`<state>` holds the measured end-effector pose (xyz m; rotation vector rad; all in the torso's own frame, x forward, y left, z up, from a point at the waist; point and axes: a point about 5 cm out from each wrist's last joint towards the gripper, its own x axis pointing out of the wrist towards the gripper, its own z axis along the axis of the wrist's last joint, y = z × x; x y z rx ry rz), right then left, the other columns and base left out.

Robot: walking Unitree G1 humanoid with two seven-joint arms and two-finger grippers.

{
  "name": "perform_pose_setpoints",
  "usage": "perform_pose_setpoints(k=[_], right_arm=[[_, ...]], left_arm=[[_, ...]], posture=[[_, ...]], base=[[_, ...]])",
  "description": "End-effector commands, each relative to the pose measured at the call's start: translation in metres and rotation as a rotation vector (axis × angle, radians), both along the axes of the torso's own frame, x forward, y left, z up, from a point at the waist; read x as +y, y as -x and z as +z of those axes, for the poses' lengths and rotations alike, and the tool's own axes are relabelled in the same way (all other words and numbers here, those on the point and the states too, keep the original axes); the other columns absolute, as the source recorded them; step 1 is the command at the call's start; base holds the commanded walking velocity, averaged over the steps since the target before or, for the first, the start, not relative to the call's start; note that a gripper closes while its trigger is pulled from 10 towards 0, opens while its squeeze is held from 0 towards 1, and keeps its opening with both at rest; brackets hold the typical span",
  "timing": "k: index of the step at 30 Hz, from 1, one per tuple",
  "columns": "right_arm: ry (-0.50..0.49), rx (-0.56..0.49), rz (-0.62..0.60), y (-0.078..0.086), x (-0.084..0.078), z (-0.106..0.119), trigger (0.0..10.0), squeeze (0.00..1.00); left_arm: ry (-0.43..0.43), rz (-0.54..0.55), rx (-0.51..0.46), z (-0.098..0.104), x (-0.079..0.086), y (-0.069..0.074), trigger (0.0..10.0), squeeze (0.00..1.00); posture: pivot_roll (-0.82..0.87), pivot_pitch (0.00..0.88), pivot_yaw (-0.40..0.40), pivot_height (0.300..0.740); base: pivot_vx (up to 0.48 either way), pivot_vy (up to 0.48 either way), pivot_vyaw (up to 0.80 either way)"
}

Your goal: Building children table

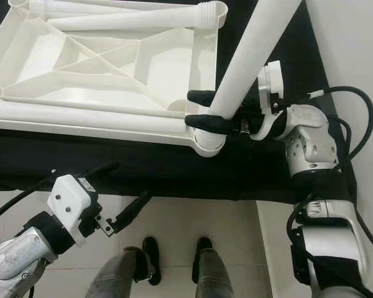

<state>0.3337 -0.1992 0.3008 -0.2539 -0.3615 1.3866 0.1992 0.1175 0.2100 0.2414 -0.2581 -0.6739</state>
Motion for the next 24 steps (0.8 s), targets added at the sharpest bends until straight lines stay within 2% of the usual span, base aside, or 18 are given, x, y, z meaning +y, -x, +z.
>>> perform_pose_setpoints(k=[1,5,8,11,19,24], right_arm=[[0.083,0.105,0.005,-0.001,0.000,-0.028,10.0,0.00],[0.154,0.103,0.055,0.003,0.002,-0.032,10.0,0.00],[0.259,0.076,0.110,0.007,0.010,-0.032,10.0,0.00],[0.300,0.061,0.125,0.007,0.013,-0.031,10.0,0.00],[0.353,0.049,0.133,0.005,0.017,-0.026,10.0,0.00],[0.333,0.042,0.136,0.002,0.021,-0.021,10.0,0.00]], left_arm=[[-0.010,-0.007,0.021,-0.003,0.000,0.005,10.0,0.00],[-0.013,-0.007,0.022,-0.003,0.001,0.005,10.0,0.00],[-0.015,-0.010,0.024,-0.003,0.001,0.005,10.0,0.00],[-0.015,-0.012,0.023,-0.003,0.001,0.005,10.0,0.00],[-0.012,-0.012,0.022,-0.003,0.000,0.004,10.0,0.00],[-0.011,-0.011,0.020,-0.004,-0.001,0.004,10.0,0.00]], posture=[[0.15,0.525,0.048,0.740],[0.15,0.526,0.052,0.740],[0.15,0.525,0.053,0.740],[0.15,0.526,0.053,0.740],[0.14,0.525,0.048,0.740],[0.14,0.519,0.043,0.740]], base=[[0.000,0.000,0.00],[0.000,0.000,0.00],[0.000,0.000,0.00],[0.000,0.000,0.00],[0.000,0.000,0.00],[0.000,0.000,0.00]])
